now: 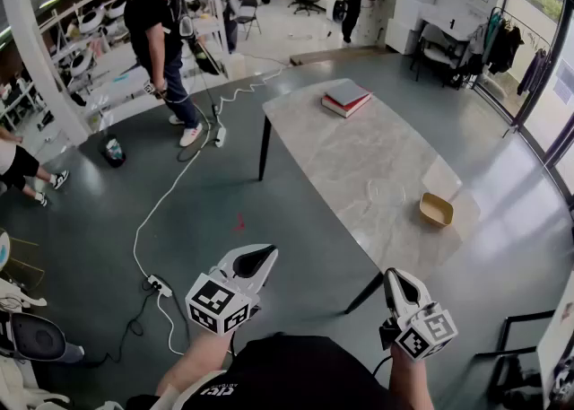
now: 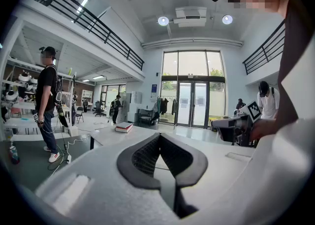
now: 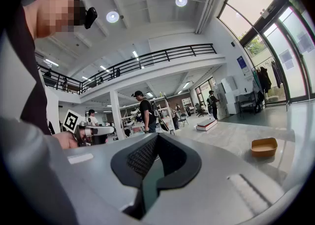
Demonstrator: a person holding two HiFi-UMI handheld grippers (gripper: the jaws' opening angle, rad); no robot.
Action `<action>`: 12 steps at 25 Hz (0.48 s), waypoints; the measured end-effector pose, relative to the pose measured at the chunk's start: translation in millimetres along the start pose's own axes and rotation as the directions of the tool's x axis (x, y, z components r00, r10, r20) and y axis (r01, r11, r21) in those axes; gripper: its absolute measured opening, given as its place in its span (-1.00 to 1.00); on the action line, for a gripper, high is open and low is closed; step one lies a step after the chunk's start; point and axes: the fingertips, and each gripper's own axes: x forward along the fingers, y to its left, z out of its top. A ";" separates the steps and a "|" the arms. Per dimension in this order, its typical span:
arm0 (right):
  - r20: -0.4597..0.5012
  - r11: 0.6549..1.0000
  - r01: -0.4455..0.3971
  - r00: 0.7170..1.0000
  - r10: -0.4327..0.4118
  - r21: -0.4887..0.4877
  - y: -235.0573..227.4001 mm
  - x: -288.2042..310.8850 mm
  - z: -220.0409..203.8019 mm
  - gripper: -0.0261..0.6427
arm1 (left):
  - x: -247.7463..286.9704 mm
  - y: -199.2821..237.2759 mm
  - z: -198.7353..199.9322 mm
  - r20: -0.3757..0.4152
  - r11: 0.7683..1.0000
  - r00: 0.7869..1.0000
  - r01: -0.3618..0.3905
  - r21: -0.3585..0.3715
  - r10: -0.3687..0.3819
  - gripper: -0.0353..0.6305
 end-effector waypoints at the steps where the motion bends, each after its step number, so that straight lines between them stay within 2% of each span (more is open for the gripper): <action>1: -0.001 1.000 -0.002 1.000 0.002 -0.002 3.2 4.0 -1.1 -0.93 | -3.1 3.0 -0.8 -0.001 1.000 1.000 0.000 0.000 0.000 -0.90; 12: -0.029 1.000 -0.012 0.999 0.013 0.020 40.6 48.2 -32.8 -0.92 | -36.8 50.9 -33.3 -0.027 1.000 1.000 -0.004 -0.027 0.003 -0.90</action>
